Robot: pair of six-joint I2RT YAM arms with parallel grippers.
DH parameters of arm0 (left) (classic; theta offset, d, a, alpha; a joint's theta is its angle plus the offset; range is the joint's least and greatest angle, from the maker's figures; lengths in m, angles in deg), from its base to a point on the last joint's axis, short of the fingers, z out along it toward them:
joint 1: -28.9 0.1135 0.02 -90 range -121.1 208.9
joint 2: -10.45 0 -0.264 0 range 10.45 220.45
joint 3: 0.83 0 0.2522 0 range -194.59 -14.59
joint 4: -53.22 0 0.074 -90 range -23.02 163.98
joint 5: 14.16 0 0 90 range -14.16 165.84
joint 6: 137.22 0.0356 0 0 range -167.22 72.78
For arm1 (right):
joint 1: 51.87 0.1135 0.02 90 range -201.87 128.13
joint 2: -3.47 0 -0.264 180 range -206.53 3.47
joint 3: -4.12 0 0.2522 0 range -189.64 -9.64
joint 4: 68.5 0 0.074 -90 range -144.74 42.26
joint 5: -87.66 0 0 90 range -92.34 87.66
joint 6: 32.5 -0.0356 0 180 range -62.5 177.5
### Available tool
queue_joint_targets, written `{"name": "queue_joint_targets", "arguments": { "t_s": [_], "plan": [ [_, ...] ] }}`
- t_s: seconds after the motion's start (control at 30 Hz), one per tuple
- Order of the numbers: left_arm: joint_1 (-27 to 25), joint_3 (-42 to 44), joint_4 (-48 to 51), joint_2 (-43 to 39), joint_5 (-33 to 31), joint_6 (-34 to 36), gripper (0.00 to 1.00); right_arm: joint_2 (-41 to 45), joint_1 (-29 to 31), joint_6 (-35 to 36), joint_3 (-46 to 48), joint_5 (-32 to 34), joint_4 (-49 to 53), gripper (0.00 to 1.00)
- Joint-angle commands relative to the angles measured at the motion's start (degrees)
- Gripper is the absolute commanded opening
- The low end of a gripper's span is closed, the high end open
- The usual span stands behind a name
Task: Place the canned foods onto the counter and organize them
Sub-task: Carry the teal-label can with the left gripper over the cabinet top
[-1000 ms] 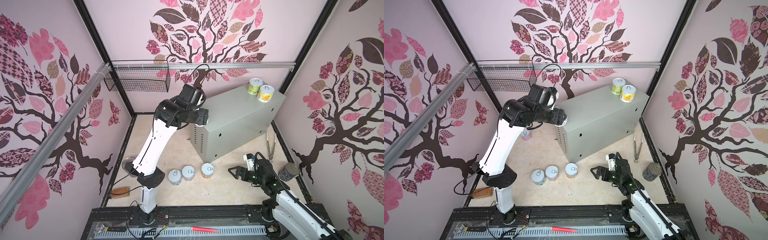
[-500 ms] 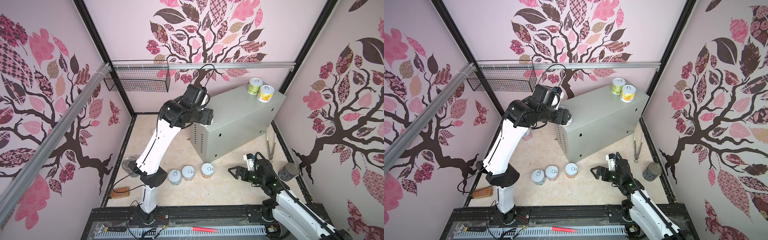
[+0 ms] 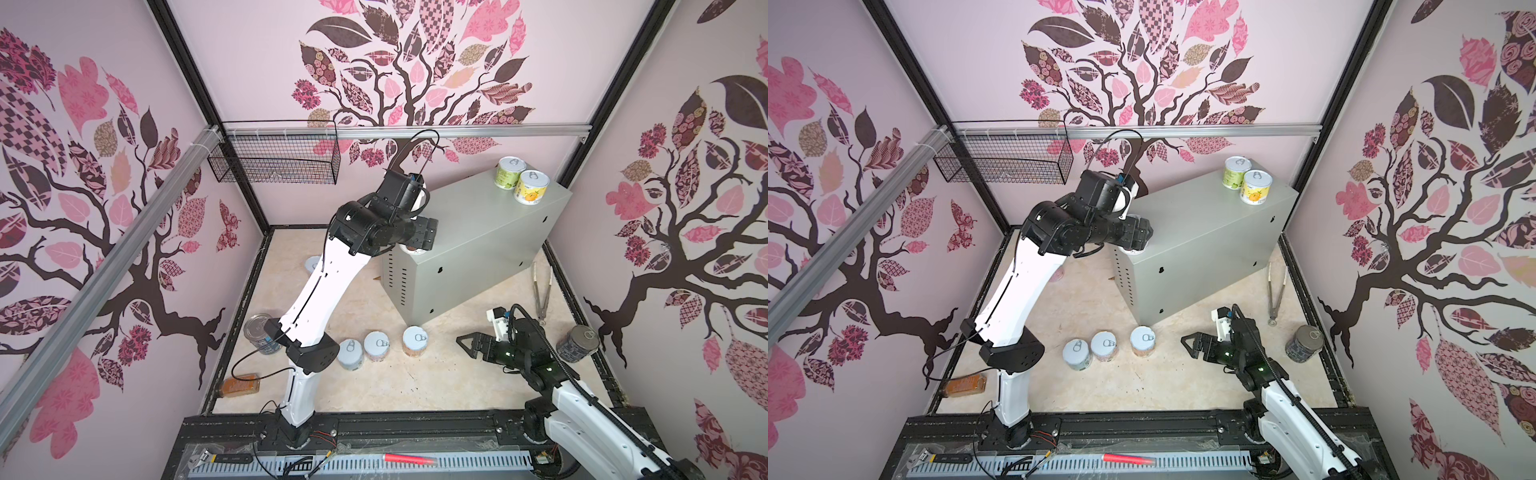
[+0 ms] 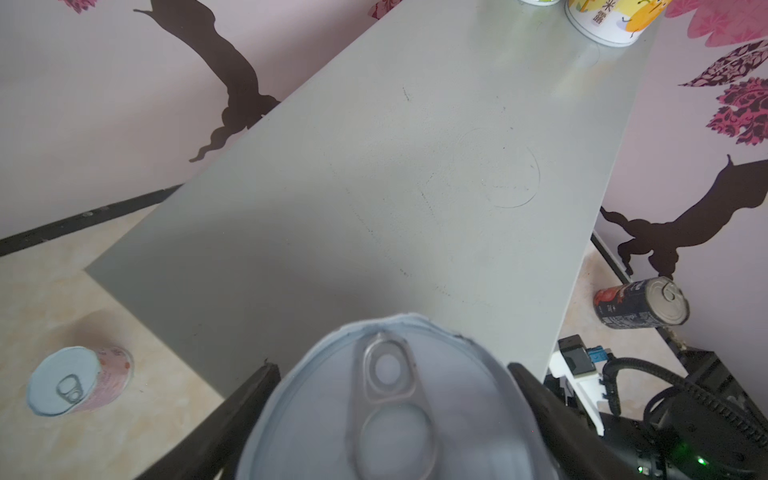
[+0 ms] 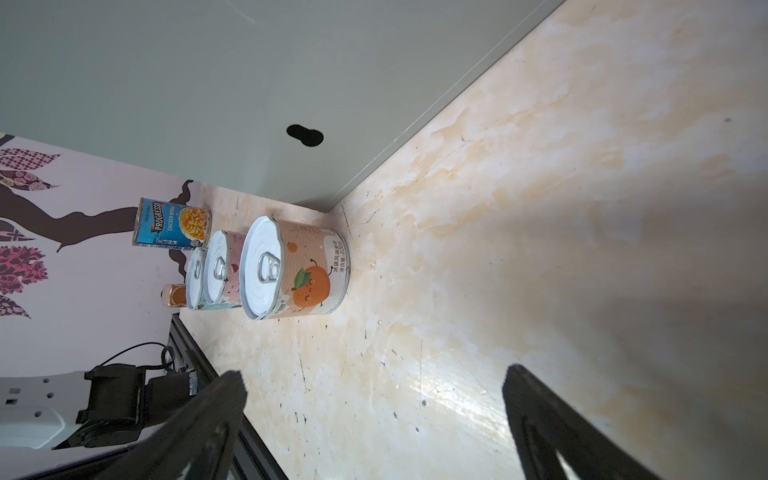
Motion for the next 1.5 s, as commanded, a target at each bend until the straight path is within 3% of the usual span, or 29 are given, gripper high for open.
{"name": "queue_joint_targets", "arguments": {
  "t_s": [0.0, 0.27, 0.5, 0.87, 1.0, 1.23, 1.47],
  "plan": [
    [-0.45, -1.97, -2.83, 1.28, 0.11, 1.10, 0.91, 0.41, 0.25, 0.36, -0.72, -0.59, -0.01, 1.00],
    [-0.46, 0.24, -8.24, -0.15, 0.05, 2.89, 0.98, 0.41, 0.24, 0.33, -0.69, -0.74, -0.10, 1.00],
    [-0.58, 12.04, -16.84, -9.29, -0.10, 5.39, 0.98, 0.67, 0.24, 0.33, -0.74, -0.41, 0.25, 1.00],
    [-0.54, 46.50, -35.88, -31.99, -0.09, 7.35, 0.96, 1.37, 0.24, 0.44, -1.00, 0.81, 1.31, 1.00],
    [-0.57, 55.38, -40.66, -36.97, -0.14, 7.20, 0.93, 1.25, 0.25, 0.50, -0.98, 1.19, 1.31, 1.00],
    [-0.54, 61.45, -46.15, -37.50, 1.54, 6.56, 0.91, 0.85, 0.33, 0.59, -0.97, 1.26, 1.25, 1.00],
    [-0.54, 60.65, -48.53, -33.24, 2.08, 6.22, 0.87, 0.59, 0.33, 0.59, -0.84, 1.09, 0.79, 1.00]
  ]
}}
